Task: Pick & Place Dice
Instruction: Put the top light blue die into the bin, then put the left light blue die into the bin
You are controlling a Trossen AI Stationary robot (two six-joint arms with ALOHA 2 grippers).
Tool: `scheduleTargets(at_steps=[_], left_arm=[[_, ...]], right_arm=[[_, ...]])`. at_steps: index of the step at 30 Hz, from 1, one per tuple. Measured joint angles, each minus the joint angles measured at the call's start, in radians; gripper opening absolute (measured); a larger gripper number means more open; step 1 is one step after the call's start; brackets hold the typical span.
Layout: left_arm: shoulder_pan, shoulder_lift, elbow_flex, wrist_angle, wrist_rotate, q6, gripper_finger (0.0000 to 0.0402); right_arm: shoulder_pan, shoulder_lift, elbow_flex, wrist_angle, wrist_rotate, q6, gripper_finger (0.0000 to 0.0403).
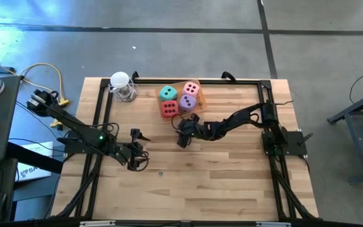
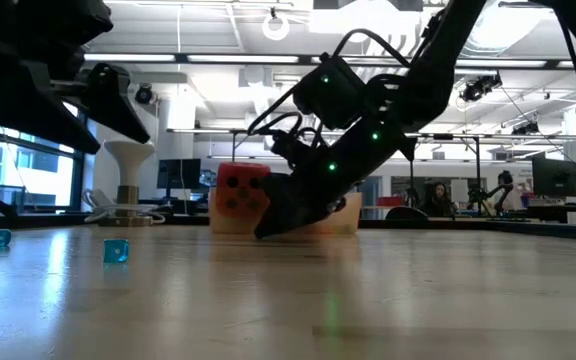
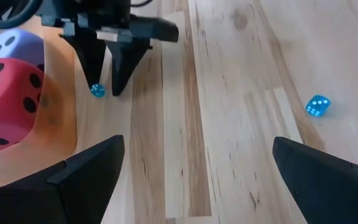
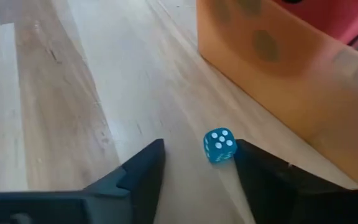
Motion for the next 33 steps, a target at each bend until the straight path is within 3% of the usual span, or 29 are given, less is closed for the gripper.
scheduleTargets(at_steps=[11, 15, 33], left_arm=[[0.0, 0.0, 0.0, 0.001, 0.0, -0.001, 0.04], [0.0, 0.0, 0.0, 0.001, 0.0, -0.002, 0.04], [-0.002, -0.003, 0.0, -0.012, 0.0, -0.003, 0.04]], right_arm=[[0.001, 0.002, -0.001, 0.003, -0.016, -0.005, 0.0047], [0.0, 0.002, -0.002, 0.007, -0.034, -0.009, 0.0016], [0.042, -0.003, -0.003, 0.011, 0.012, -0.019, 0.0002]])
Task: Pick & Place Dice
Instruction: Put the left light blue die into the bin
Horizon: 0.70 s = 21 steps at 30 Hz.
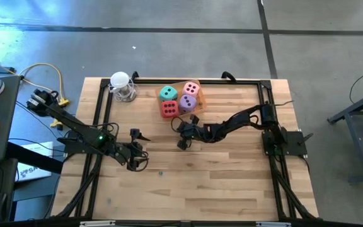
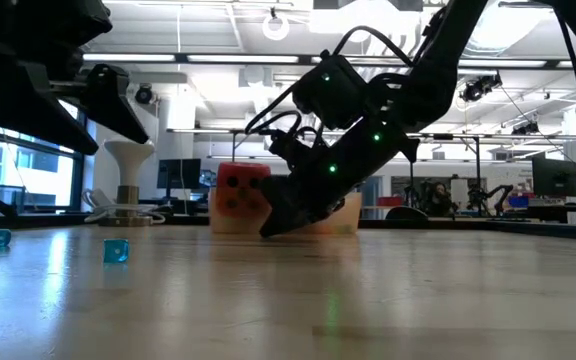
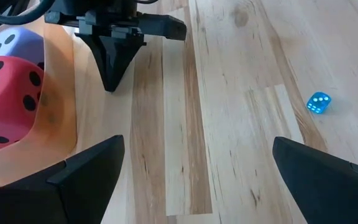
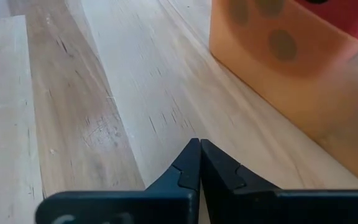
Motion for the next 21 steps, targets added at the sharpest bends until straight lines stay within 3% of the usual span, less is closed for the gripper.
scheduleTargets(at_steps=[5, 14, 21], left_arm=[[-0.028, -0.075, 0.0, -0.009, 0.0, 0.0, 0.04], [-0.088, -0.353, 0.0, -0.058, -0.001, -0.002, 0.04], [-0.079, -0.43, 0.0, -0.183, -0.001, -0.152, 0.04]], right_arm=[[0.013, 0.0, 0.0, 0.0, 0.022, 0.0, 0.0002], [0.035, -0.001, -0.001, 0.002, 0.062, -0.01, 0.0003], [0.082, -0.05, -0.006, 0.014, 0.109, -0.091, 0.0003]])
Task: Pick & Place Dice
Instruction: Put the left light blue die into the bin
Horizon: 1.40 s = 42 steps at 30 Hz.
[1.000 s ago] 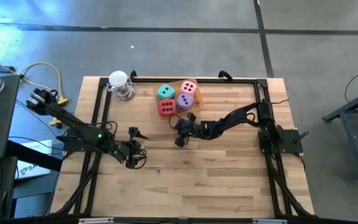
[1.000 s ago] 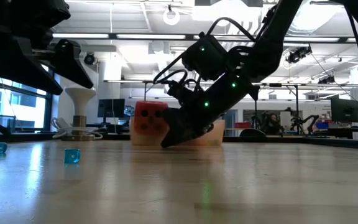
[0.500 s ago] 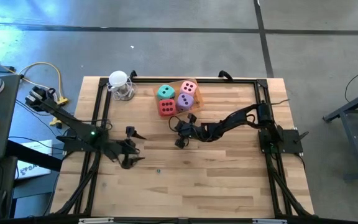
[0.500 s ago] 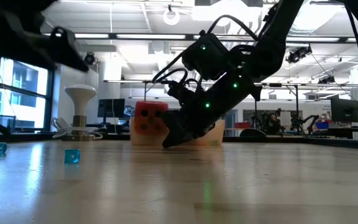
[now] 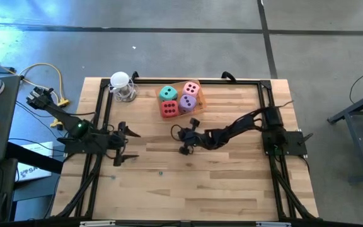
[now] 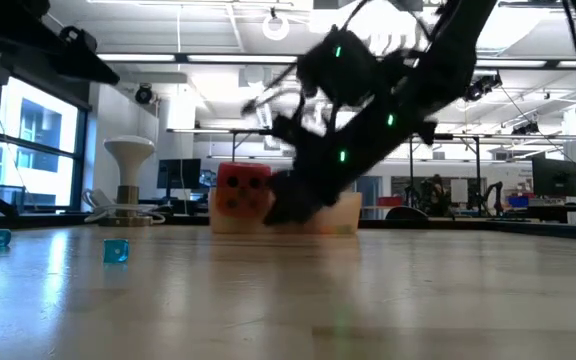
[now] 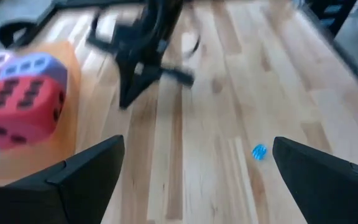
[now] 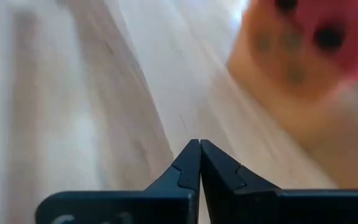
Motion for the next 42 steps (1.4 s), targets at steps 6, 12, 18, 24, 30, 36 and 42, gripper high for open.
scheduleTargets(at_steps=[6, 12, 18, 24, 30, 36, 42], left_arm=[[0.001, 0.03, 0.0, -0.009, 0.103, -0.121, 0.04], [-0.004, 0.081, 0.0, -0.006, 0.126, -0.126, 0.04], [-0.042, 0.105, 0.0, -0.007, 0.156, -0.102, 0.04], [-0.164, 0.106, 0.0, -0.134, 0.275, -0.216, 0.04], [-0.287, 0.166, 0.0, -0.198, 0.272, -0.452, 0.04], [-0.414, 0.277, 0.0, -0.209, 0.256, -0.679, 0.04], [-0.544, 0.435, 0.0, -0.204, 0.135, -0.844, 0.04]], right_arm=[[0.031, -0.091, 0.002, 0.003, 0.004, -0.054, 0.0026], [0.052, -0.134, 0.004, 0.009, 0.003, -0.047, 0.0077], [0.093, -0.134, 0.004, 0.009, 0.007, -0.072, 0.0122], [0.136, -0.134, 0.004, 0.007, 0.007, -0.106, 0.0141], [0.139, -0.134, 0.004, 0.007, 0.009, -0.107, 0.014], [0.139, -0.134, 0.004, 0.008, 0.009, -0.102, 0.0138], [0.139, -0.134, 0.005, 0.008, 0.009, -0.1, 0.0138]])
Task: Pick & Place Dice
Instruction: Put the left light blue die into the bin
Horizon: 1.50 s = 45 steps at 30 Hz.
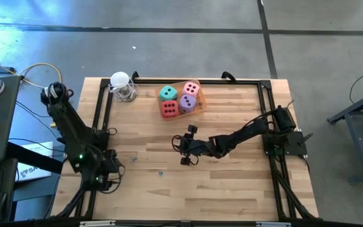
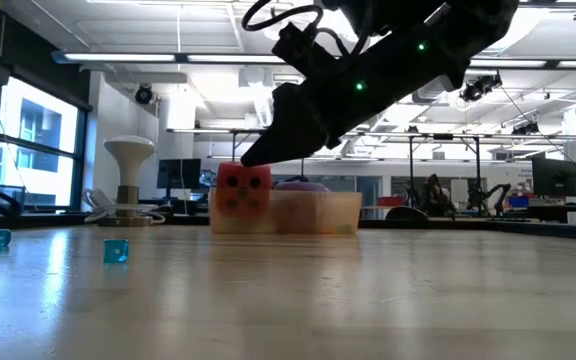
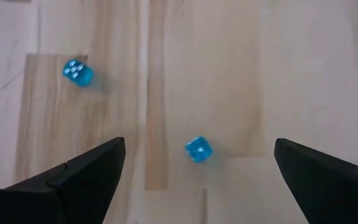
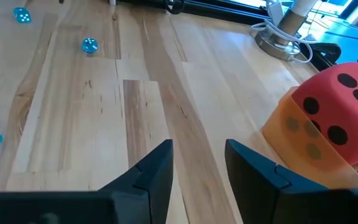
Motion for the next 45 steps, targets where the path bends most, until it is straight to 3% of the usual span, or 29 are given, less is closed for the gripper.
scheduleTargets(at_steps=[5, 15, 26, 45], left_arm=[[-0.09, 0.143, 0.0, 0.015, -0.095, -0.147, 0.04], [-0.133, 0.377, 0.006, 0.053, -0.139, -0.289, 0.04], [-0.2, 0.387, 0.002, 0.053, -0.156, -0.371, 0.0349], [-0.159, 0.388, 0.001, 0.03, -0.133, -0.364, 0.0251]], right_arm=[[0.001, 0.0, 0.0, 0.0, 0.0, 0.0, 0.0138], [0.001, 0.0, 0.0, 0.001, -0.001, 0.001, 0.0138], [0.001, 0.0, 0.0, 0.001, -0.008, 0.03, 0.0138], [0.001, 0.0, 0.0, 0.001, -0.008, 0.03, 0.0138]])
